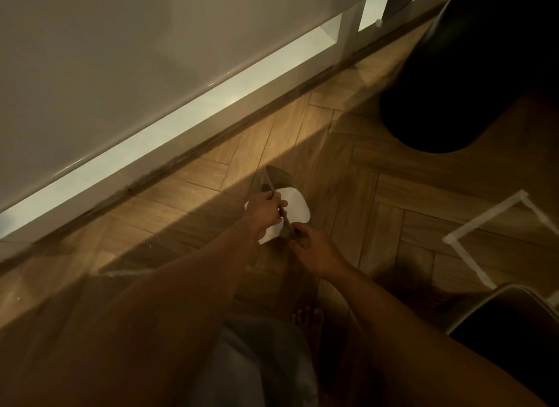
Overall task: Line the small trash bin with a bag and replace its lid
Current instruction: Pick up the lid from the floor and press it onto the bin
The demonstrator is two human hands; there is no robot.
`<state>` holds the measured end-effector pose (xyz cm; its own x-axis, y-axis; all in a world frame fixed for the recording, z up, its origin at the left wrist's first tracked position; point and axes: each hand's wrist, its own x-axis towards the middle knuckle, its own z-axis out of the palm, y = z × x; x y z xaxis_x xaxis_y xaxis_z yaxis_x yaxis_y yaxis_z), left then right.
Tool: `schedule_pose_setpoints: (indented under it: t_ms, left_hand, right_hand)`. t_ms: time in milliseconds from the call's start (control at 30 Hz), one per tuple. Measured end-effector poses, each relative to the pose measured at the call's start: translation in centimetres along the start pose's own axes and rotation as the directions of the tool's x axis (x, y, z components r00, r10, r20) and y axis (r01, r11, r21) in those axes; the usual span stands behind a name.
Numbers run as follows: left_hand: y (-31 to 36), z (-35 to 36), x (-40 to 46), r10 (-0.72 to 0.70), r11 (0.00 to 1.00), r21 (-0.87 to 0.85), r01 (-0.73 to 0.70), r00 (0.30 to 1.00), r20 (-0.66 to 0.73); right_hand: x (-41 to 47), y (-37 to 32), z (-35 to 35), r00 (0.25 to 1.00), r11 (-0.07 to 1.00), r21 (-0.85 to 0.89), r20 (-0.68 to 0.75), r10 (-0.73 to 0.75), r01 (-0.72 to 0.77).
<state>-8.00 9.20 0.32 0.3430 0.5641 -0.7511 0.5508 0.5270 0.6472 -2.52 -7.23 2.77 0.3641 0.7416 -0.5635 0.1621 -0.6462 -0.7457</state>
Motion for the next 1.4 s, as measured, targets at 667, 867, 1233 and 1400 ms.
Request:
schedule_pose_setpoints:
  t_ms: [667,867,1233,1400]
  left_hand:
    - [8.2,3.3,-16.7,0.408,0.642,0.497,-0.584,0.808,0.425]
    - [8.0,6.5,-21.2,0.419,0.445,0.498,-0.744,0.665,0.618]
    - [7.4,13.9,-27.5,0.487,0.122,0.452,-0.883,0.450,0.748]
    - [8.0,16.7,-27.5,0.609,0.362,0.450,-0.816,0.573,0.548]
  right_hand:
    - [-12.4,-7.0,-15.4,0.954,0.987,-0.157,-0.292,-0.062,0.016]
    - [-17.8,-7.8,-20.3,0.862,0.955,0.260,-0.441,0.250,-0.144]
    - [-24.8,-1.7,-24.7,0.863,0.545,0.827,-0.372,0.342,0.140]
    - [-29.1,1.7,-26.7,0.816,0.492,0.832,-0.460,0.349,0.258]
